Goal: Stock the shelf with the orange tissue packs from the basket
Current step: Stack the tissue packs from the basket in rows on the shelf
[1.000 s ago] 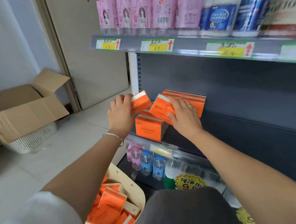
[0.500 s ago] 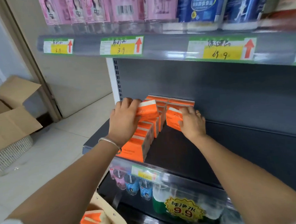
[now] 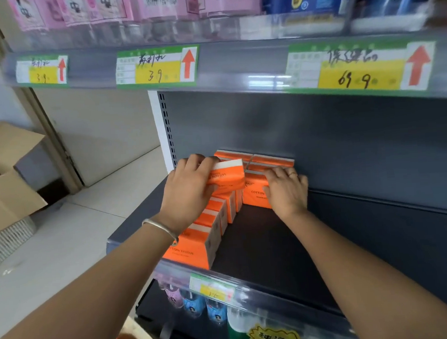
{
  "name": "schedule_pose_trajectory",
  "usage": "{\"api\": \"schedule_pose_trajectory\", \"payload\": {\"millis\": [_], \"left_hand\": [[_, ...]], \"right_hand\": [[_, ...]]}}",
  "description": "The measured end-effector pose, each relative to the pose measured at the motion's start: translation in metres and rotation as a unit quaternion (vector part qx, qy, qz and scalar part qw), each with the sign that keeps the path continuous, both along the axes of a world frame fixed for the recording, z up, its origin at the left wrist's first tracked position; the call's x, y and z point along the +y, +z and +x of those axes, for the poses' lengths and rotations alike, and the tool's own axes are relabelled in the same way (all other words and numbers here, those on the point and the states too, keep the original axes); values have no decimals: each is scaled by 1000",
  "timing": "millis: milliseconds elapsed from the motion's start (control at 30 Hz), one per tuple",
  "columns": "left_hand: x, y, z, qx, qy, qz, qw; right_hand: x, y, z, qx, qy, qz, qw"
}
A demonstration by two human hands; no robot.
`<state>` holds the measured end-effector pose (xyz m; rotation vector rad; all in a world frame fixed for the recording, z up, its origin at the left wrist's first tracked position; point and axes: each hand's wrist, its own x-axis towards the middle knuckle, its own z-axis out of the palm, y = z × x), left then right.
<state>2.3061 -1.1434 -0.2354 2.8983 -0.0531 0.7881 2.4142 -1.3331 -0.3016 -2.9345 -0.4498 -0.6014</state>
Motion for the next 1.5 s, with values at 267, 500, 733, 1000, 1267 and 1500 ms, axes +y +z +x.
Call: {"api": "schedule_pose_trajectory", "payload": {"millis": [267, 500, 733, 1000, 1267, 1500], "left_hand": [[-13, 0, -3, 13, 29, -17, 999], [-36, 4, -15, 18, -61, -91, 994], [-15, -12, -22, 155, 106, -58, 980], [-10, -35, -10, 290, 160, -45, 942], [-13, -44, -7, 311, 170, -14, 935], [-13, -37, -10, 320, 162, -14, 933]], "right_hand": [[2, 48, -50, -9, 140, 165, 976], [-11, 51, -75, -42, 130, 102, 985], [-41, 18, -76, 31, 6, 102, 994], [-12, 3, -54, 52, -33, 66, 996], [0, -2, -39, 19, -36, 40, 998], [-1, 9, -51, 36, -42, -5, 998]]}}
